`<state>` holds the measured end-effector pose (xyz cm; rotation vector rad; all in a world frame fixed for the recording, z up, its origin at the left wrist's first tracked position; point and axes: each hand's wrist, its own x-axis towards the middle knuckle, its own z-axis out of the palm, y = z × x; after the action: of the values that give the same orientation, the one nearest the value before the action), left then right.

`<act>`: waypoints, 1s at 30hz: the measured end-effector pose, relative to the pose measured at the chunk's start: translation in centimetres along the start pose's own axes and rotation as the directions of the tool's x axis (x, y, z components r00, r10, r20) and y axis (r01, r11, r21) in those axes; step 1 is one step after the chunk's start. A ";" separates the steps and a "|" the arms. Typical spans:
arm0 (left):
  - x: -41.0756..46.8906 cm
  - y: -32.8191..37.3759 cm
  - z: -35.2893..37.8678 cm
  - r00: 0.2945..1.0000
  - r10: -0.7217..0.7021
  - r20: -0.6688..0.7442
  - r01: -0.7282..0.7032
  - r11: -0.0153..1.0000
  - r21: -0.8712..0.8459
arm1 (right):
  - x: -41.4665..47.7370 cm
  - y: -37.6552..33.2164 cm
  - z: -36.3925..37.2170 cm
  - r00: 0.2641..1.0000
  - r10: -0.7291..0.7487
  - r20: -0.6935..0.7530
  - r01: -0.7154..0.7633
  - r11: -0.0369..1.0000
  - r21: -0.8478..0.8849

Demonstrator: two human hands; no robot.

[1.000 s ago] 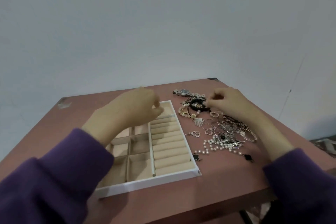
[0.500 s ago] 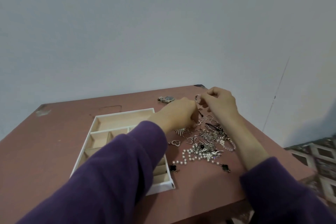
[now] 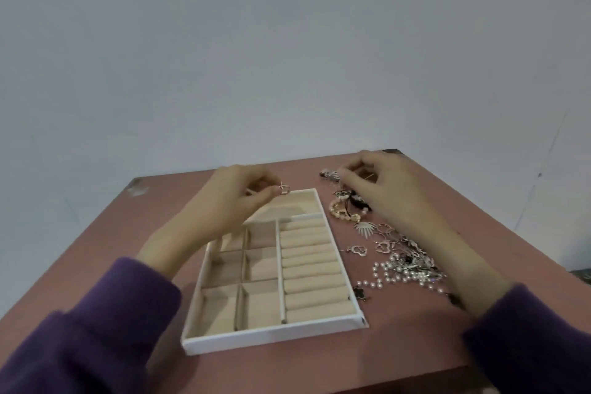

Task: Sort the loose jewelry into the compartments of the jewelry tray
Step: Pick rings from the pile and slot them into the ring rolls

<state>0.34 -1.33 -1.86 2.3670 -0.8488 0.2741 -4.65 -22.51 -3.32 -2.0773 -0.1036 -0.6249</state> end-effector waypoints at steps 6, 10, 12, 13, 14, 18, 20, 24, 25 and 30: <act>-0.8 -1.8 1.7 0.986 -0.068 -0.150 0.045 0.987 -0.153 | 0.7 -0.8 3.9 0.956 -0.107 0.271 0.146 0.981 -0.127; -0.8 -1.8 2.2 0.978 -0.068 -0.195 0.026 0.977 -0.209 | 0.2 -0.7 4.5 0.932 -0.138 0.336 0.187 0.975 -0.120; -0.8 -1.9 2.3 0.975 -0.062 -0.214 0.018 0.979 -0.204 | 0.2 -1.0 4.5 0.929 -0.146 0.339 0.196 0.974 -0.116; -0.8 -1.9 2.3 0.974 -0.057 -0.217 0.013 0.980 -0.199 | 0.2 -1.1 4.5 0.928 -0.150 0.342 0.200 0.973 -0.115; -0.8 -1.9 2.4 0.975 -0.052 -0.216 0.009 0.981 -0.195 | 0.1 -1.2 4.5 0.925 -0.152 0.349 0.204 0.972 -0.118; -0.8 -2.1 2.5 0.977 -0.052 -0.205 0.013 0.982 -0.189 | -0.2 -1.3 4.5 0.903 -0.141 0.405 0.214 0.966 -0.142; -0.7 -2.2 2.4 0.977 -0.053 -0.205 0.015 0.983 -0.183 | -0.2 -1.4 4.5 0.901 -0.144 0.410 0.224 0.962 -0.155; -0.7 -2.3 2.4 0.978 -0.062 -0.199 0.025 0.983 -0.185 | -0.2 -1.4 4.6 0.902 -0.152 0.404 0.242 0.953 -0.183; -0.7 -2.2 2.4 0.978 -0.062 -0.201 0.024 0.983 -0.184 | -0.2 -1.3 4.7 0.905 -0.156 0.397 0.248 0.949 -0.194; -0.7 -2.2 2.4 0.977 -0.065 -0.203 0.028 0.983 -0.182 | 0.0 -0.4 5.2 0.907 -0.191 0.374 0.290 0.930 -0.227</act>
<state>1.16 -1.09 -5.02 2.1444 -0.6881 0.4016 -2.74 -18.07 -5.30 -2.4576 -0.5125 -0.4296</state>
